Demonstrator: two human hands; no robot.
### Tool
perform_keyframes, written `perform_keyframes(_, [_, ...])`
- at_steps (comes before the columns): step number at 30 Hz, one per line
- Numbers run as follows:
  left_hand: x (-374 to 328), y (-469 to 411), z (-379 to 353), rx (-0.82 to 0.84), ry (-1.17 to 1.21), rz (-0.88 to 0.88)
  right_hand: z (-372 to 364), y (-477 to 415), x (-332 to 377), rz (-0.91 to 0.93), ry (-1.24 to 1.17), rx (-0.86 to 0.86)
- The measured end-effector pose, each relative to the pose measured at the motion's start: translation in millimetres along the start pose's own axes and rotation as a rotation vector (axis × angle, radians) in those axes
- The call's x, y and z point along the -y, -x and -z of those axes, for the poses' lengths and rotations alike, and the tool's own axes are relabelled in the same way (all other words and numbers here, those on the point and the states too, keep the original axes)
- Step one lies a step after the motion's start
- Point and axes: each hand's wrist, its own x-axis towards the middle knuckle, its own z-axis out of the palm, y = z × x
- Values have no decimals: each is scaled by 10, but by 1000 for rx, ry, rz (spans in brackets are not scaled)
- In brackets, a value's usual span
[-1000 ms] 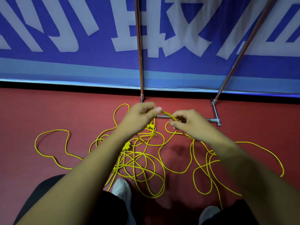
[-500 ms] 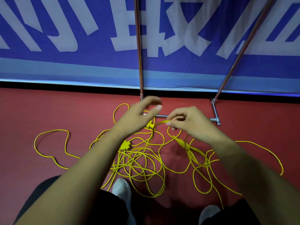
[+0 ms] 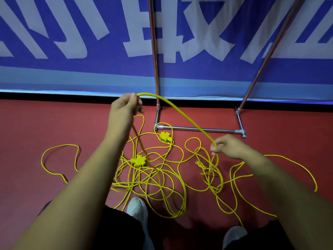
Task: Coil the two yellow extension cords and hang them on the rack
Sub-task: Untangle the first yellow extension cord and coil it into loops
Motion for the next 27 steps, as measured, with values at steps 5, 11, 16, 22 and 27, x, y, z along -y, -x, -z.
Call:
perform_keyframes(5, [170,4,-9,74,-606,-98,159,242,826,260,-385,-220])
perform_keyframes(11, [132,395,-522,584,-469,-156,100,527,1303,456,-235,-144])
perform_keyframes(16, [51,370,-505,602,-261,-104,108,390,1117,416,-318,-110])
perform_keyframes(22, [-52,180,-291,178,84,-41,34,34,79,28,140,164])
perform_keyframes(27, [126,45,-138,27,-490,-135,44,112,339,101,-125,-43])
